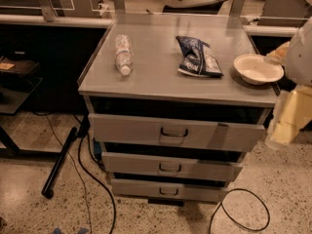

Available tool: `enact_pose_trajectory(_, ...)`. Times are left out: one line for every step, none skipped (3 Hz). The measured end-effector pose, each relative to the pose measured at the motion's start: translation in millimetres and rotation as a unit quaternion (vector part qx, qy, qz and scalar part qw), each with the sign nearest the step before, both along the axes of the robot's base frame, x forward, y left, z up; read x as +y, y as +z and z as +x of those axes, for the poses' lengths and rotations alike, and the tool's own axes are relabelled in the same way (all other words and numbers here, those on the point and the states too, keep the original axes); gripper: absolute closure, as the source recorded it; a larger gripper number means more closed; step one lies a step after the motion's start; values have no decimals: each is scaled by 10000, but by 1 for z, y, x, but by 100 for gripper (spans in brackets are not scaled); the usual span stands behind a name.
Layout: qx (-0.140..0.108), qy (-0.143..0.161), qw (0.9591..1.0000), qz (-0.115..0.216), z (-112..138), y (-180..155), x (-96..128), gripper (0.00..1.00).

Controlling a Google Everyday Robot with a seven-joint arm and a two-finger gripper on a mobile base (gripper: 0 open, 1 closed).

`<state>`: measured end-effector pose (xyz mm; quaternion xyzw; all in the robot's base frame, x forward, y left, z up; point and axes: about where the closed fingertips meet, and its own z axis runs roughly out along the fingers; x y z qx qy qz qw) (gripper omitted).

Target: Open top drawer

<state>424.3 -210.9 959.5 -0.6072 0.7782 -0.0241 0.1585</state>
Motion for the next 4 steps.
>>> enact_pose_trajectory(212, 185, 9996, 81, -26, -43, 12, 0)
enact_pose_trajectory(562, 310, 9978, 150, -44, -90, 21, 0)
enact_pose_trajectory(641, 310, 9974, 130, -48, -97, 21, 0)
enact_pose_trajectory(648, 295, 9972, 244, -49, -103, 25, 0)
